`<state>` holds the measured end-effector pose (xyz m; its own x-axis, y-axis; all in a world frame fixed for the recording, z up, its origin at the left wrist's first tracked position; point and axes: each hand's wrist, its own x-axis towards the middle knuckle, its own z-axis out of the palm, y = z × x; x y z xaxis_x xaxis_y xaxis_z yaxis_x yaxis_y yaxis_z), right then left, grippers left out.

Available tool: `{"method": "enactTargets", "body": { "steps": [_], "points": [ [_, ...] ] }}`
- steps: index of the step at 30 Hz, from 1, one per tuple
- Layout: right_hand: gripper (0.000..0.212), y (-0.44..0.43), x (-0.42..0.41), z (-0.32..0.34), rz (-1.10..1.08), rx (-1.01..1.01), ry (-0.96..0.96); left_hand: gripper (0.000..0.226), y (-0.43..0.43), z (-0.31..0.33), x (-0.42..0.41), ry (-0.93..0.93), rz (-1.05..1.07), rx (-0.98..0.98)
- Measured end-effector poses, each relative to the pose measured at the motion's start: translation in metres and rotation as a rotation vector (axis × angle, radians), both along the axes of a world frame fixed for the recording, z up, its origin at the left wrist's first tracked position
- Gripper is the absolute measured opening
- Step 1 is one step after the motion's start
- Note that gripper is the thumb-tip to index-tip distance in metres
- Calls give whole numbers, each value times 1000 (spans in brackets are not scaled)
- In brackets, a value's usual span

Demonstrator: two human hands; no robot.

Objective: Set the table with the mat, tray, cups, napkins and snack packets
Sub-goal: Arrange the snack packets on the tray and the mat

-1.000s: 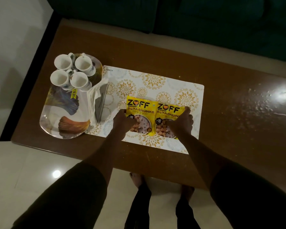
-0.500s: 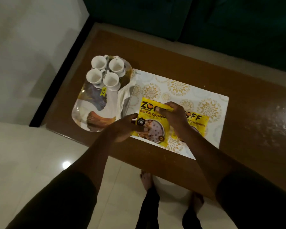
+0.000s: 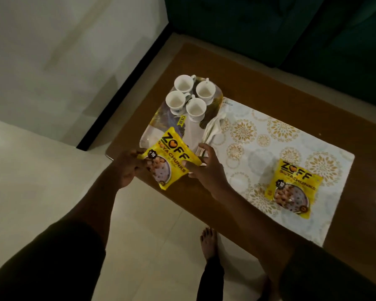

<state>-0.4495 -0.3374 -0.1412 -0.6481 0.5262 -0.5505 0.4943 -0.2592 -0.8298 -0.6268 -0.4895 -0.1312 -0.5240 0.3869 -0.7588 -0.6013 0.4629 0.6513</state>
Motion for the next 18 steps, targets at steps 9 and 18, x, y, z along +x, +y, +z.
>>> {"method": "enactTargets", "body": {
  "steps": [9, 18],
  "points": [
    [86, -15, -53, -8, 17, 61, 39, 28, 3, -26, -21, -9, 255, 61],
    [53, -29, -89, -31, 294, 275, -149, 45, 15, -35, -44, 97, 188, -183]
  ]
}}
